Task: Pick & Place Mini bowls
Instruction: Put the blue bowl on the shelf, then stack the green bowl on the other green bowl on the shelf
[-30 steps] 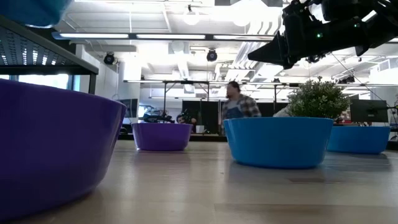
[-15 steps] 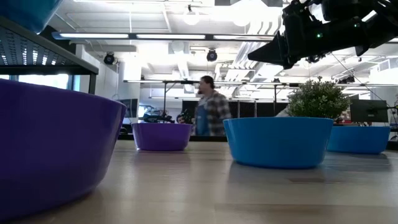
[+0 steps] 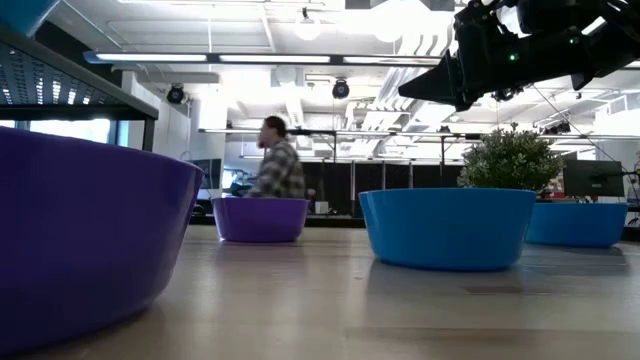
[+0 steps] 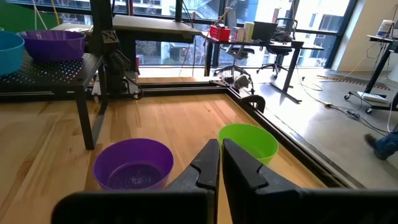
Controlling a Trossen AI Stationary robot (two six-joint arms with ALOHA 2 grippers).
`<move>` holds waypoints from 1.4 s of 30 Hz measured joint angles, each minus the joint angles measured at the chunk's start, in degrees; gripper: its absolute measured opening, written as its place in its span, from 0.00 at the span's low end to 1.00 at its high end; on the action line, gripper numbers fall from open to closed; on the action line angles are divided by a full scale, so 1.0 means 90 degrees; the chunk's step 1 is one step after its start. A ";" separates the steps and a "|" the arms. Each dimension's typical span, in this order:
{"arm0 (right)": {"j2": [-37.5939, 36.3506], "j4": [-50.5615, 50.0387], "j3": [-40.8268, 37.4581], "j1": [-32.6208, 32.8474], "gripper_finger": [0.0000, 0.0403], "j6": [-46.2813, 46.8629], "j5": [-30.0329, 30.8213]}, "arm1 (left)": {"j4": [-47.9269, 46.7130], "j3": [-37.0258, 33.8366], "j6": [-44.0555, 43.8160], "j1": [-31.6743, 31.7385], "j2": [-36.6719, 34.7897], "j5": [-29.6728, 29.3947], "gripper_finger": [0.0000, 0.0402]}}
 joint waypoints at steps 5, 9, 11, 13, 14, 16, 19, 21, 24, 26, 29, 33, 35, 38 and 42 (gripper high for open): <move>0.0000 0.0000 0.0000 -0.0001 0.01 0.0000 0.0000 | -0.0005 0.0000 -0.0062 0.0007 0.0000 -0.0043 0.06; 0.0000 0.0000 0.0000 -0.0001 0.01 0.0000 -0.0002 | -0.0005 -0.0002 -0.0063 0.0007 0.0000 -0.0114 0.08; 0.0000 0.0000 0.0000 -0.0002 0.01 0.0000 0.0000 | -0.0015 -0.0002 -0.0063 0.0007 0.0000 -0.0139 0.10; 0.0000 0.0000 0.0000 0.0000 0.02 0.0000 -0.0001 | -0.0029 -0.0002 -0.0075 0.0010 0.0000 -0.0145 0.12; 0.0000 0.0000 0.0000 0.0001 0.02 0.0000 -0.0001 | -0.0044 -0.0002 -0.0108 0.0010 0.0000 -0.0145 0.13; 0.0000 0.0000 0.0000 -0.0002 0.02 0.0000 0.0000 | -0.0082 -0.0005 -0.0164 0.0010 0.0000 -0.0142 0.16; 0.0000 0.0000 0.0000 0.0001 0.02 0.0000 0.0000 | -0.0183 -0.0005 -0.0227 0.0010 0.0000 -0.0145 0.21; 0.0000 0.0000 0.0000 -0.0002 0.02 0.0000 -0.0001 | -0.0251 -0.0005 -0.0231 0.0010 -0.0002 -0.0145 0.24; 0.0000 0.0000 0.0000 0.0000 0.02 0.0000 -0.0002 | -0.0248 -0.0005 -0.0231 0.0012 -0.0077 -0.0180 0.28; 0.0000 0.0000 0.0000 -0.0002 0.02 0.0000 0.0000 | -0.0250 -0.0005 -0.0229 0.0012 -0.0166 -0.0276 0.30; 0.0000 0.0000 0.0000 -0.0002 0.01 0.0000 -0.0002 | -0.0255 -0.0005 -0.0102 0.0012 -0.0330 -0.0396 0.31; 0.0000 0.0000 0.0000 -0.0001 0.02 0.0000 -0.0002 | -0.0225 -0.0005 0.0279 0.0012 -0.0659 -0.0926 0.31; 0.0000 0.0000 0.0000 0.0000 0.02 0.0000 -0.0001 | -0.0085 -0.0006 0.0572 0.0013 -0.0831 -0.1264 0.29; 0.0000 0.0000 0.0000 -0.0001 0.02 0.0000 -0.0001 | 0.0247 -0.0010 0.1166 0.0183 -0.1095 -0.1615 0.24; 0.0000 0.0000 0.0000 -0.0001 0.02 0.0000 -0.0002 | 0.0987 -0.0012 0.2243 0.0822 -0.1243 -0.1494 0.12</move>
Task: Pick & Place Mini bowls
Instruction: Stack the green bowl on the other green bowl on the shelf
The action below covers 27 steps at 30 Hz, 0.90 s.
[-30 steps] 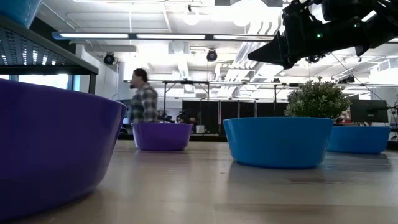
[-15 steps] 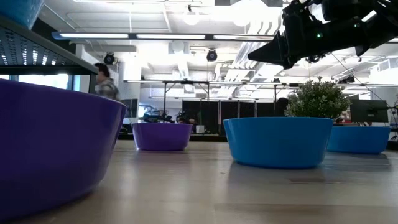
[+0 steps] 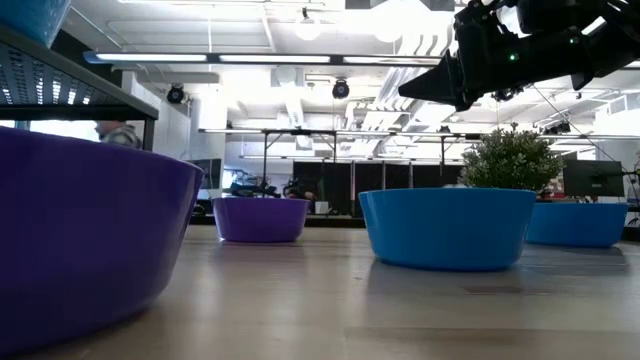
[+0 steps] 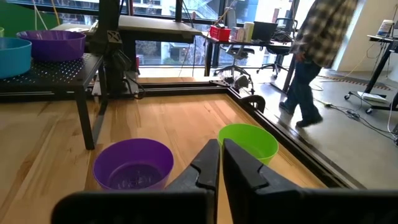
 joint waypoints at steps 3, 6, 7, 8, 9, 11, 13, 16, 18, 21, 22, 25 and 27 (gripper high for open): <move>0.0000 0.0000 0.0000 0.0000 0.03 0.0000 0.0002 | 0.0525 0.0000 0.0857 0.0556 -0.0064 0.0367 0.04; 0.0000 -0.0007 0.0000 0.0001 0.03 0.0000 0.0002 | 0.1307 -0.0124 0.1666 0.1140 -0.0059 0.0919 0.01; 0.0000 -0.0002 0.0000 0.0002 0.03 0.0000 0.0002 | 0.1710 -0.0286 0.1951 0.1343 -0.0083 0.1089 0.02; 0.0000 0.0000 0.0000 0.0002 0.03 0.0000 0.0002 | 0.2097 -0.0484 0.2230 0.1569 -0.0118 0.1278 0.02; 0.0000 0.0000 0.0000 0.0001 0.03 0.0000 0.0002 | 0.2485 -0.0732 0.2418 0.1785 -0.0159 0.1458 0.01; 0.0000 -0.0004 0.0000 -0.0001 0.03 0.0000 0.0002 | 0.3195 -0.1259 0.2633 0.2226 -0.0264 0.1696 0.00; 0.0000 -0.0008 0.0000 0.0000 0.03 0.0000 0.0000 | 0.3807 -0.1815 0.2700 0.2618 -0.0405 0.1637 0.00; 0.0000 -0.0024 0.0000 -0.0001 0.03 0.0000 0.0000 | 0.4867 -0.2584 0.2867 0.3107 -0.0673 0.1531 0.00; 0.0000 -0.0027 0.0000 -0.0001 0.03 0.0000 0.0002 | 0.5637 -0.3034 0.2985 0.3377 -0.0850 0.1628 0.00; 0.0000 -0.0030 0.0000 -0.0001 0.03 0.0000 0.0002 | 0.6580 -0.3724 0.3036 0.3671 -0.1188 0.1702 0.00; 0.0000 -0.0032 0.0000 0.0000 0.03 0.0000 0.0001 | 0.6841 -0.3919 0.3043 0.3747 -0.1295 0.1697 0.00; 0.0000 -0.0037 0.0000 0.0000 0.03 0.0000 0.0002 | 0.7206 -0.4473 0.3153 0.3975 -0.1686 0.1656 0.00; 0.0000 -0.0053 0.0000 0.0001 0.03 0.0000 0.0002 | 0.7552 -0.4778 0.3156 0.4122 -0.1933 0.1650 0.00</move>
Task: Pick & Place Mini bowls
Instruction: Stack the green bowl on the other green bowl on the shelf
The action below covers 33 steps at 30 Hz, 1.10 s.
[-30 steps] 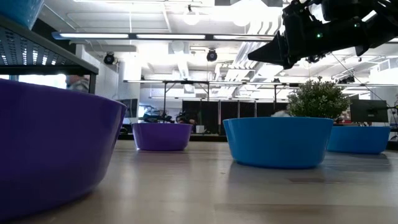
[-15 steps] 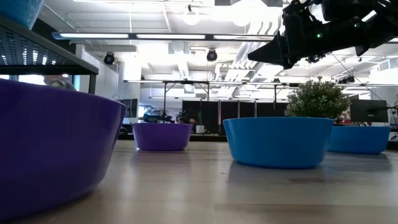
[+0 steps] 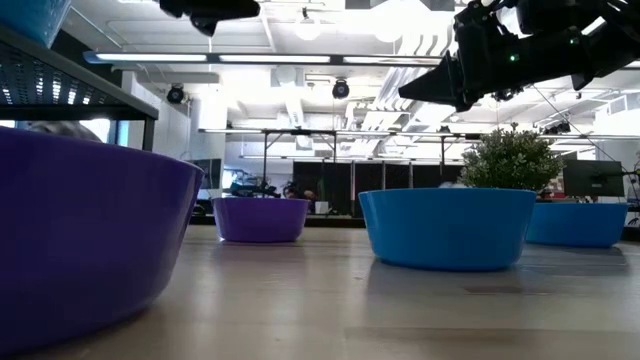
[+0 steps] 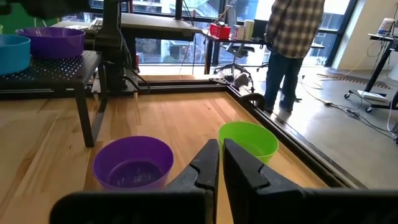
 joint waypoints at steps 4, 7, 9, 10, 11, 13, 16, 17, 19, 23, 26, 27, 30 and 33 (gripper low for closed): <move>0.0000 -0.0019 0.0000 -0.0002 0.03 0.0000 -0.0001 | 0.0761 -0.0673 0.0104 0.0333 -0.0474 -0.0009 0.00; 0.0000 -0.0020 0.0000 0.0000 0.03 0.0000 0.0000 | 0.1429 -0.1231 0.0094 0.0609 -0.0764 -0.0002 0.00; 0.0000 -0.0022 0.0000 -0.0002 0.03 0.0000 -0.0001 | 0.1760 -0.1576 0.0008 0.0771 -0.0885 0.0107 0.00; 0.0000 -0.0022 0.0000 -0.0002 0.03 0.0000 -0.0002 | 0.1860 -0.1721 -0.0007 0.0842 -0.0929 0.0184 0.00; 0.0000 -0.0022 0.0000 -0.0002 0.03 0.0000 0.0000 | 0.1901 -0.1827 -0.0026 0.0890 -0.0959 0.0248 0.00; 0.0000 -0.0022 0.0000 0.0000 0.03 0.0000 -0.0002 | 0.1941 -0.1933 -0.0079 0.0918 -0.0985 0.0305 0.00; 0.0000 -0.0022 0.0000 -0.0001 0.03 0.0065 -0.0002 | 0.1936 -0.1996 -0.0150 0.0899 -0.0984 0.0333 0.00; 0.0000 -0.0022 0.0000 -0.0001 0.03 0.0150 -0.0002 | 0.1938 -0.1998 -0.0152 0.0899 -0.0984 0.0394 0.00; 0.0000 -0.0022 -0.0002 0.0000 0.03 0.0372 -0.0002 | 0.1963 -0.1997 -0.0135 0.0899 -0.0970 0.0555 0.00; 0.0000 -0.0012 -0.0001 0.0000 0.03 0.0831 -0.0002 | 0.2083 -0.1998 0.0001 0.0899 -0.0962 0.0533 0.00; -0.0001 0.0218 -0.0007 -0.0007 0.03 0.0877 0.0001 | 0.2189 -0.1998 -0.0096 0.0899 -0.0964 0.0646 0.00; -0.0002 0.0297 -0.0007 -0.0017 0.03 0.0862 0.0014 | 0.2191 -0.1996 -0.0151 0.0895 -0.0967 0.0694 0.00; -0.0002 0.0548 -0.0005 -0.0034 0.03 0.0791 0.0022 | 0.2212 -0.2056 -0.0178 0.0892 -0.0967 0.0706 0.00; -0.0005 0.0557 0.0002 0.0067 0.03 0.0744 0.0093 | 0.2353 -0.2273 -0.0176 0.0896 -0.0965 0.0512 0.00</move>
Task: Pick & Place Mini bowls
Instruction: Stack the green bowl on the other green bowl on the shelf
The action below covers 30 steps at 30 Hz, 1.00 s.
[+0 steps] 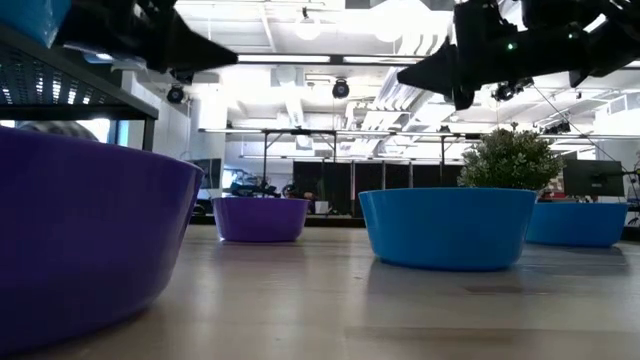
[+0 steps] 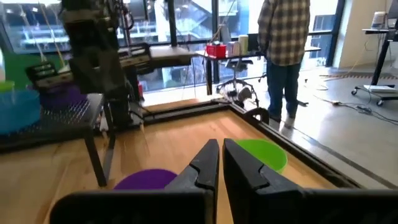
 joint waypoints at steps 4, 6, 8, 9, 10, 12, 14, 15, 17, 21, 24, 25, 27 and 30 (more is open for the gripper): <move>0.0000 -0.0428 0.0002 0.0403 0.01 -0.0402 0.1154 | 0.0397 -0.0249 -0.0040 0.0000 -0.0023 -0.0115 0.00; -0.0031 -0.0803 0.0002 0.0612 0.00 -0.0529 0.1710 | 0.0397 -0.0334 -0.0040 0.0000 -0.0077 -0.0113 0.00; -0.0048 -0.1169 0.0036 0.0810 0.01 -0.0456 0.1963 | 0.0393 -0.0344 -0.0039 0.0000 -0.0097 -0.0113 0.00; -0.0052 -0.1403 0.0106 0.0907 0.01 -0.0357 0.2061 | 0.0362 -0.0342 -0.0039 0.0000 -0.0097 -0.0113 0.00; -0.0053 -0.1698 0.0199 0.0998 0.00 -0.0234 0.2160 | 0.0312 -0.0344 -0.0039 0.0000 -0.0095 -0.0113 0.00; -0.0053 -0.2514 0.0439 0.1142 0.00 0.0043 0.2331 | 0.0289 -0.0345 -0.0039 0.0000 -0.0088 -0.0102 0.00; -0.0053 -0.3353 0.0711 0.1246 0.01 0.0382 0.2441 | 0.0234 -0.0345 -0.0039 0.0000 -0.0085 -0.0097 0.00; -0.0053 -0.3732 0.0835 0.1294 0.02 0.0549 0.2503 | 0.0213 -0.0345 -0.0040 0.0000 -0.0083 -0.0081 0.00; -0.0046 -0.4297 0.1033 0.1372 0.05 0.0805 0.2541 | 0.0207 -0.0345 -0.0044 0.0000 -0.0080 0.0001 0.00; -0.0036 -0.4852 0.1197 0.1492 0.14 0.0894 0.2519 | 0.0170 -0.0345 -0.0044 0.0000 -0.0080 0.0045 0.00; -0.0036 -0.4914 0.1229 0.1532 0.22 0.0930 0.2324 | -0.0022 -0.0345 -0.0046 0.0000 -0.0080 0.0047 0.00; -0.0012 -0.4907 0.1229 0.1532 0.24 0.0925 0.2168 | -0.0067 -0.0345 -0.0045 0.0000 -0.0080 0.0047 0.00; 0.0094 -0.4888 0.1231 0.1534 0.29 0.0944 0.1856 | -0.0128 -0.0345 -0.0015 0.0000 -0.0080 0.0076 0.00; 0.0399 -0.4927 0.1231 0.1620 0.34 0.1024 0.1642 | -0.0131 -0.0345 -0.0017 0.0000 -0.0080 0.0592 0.00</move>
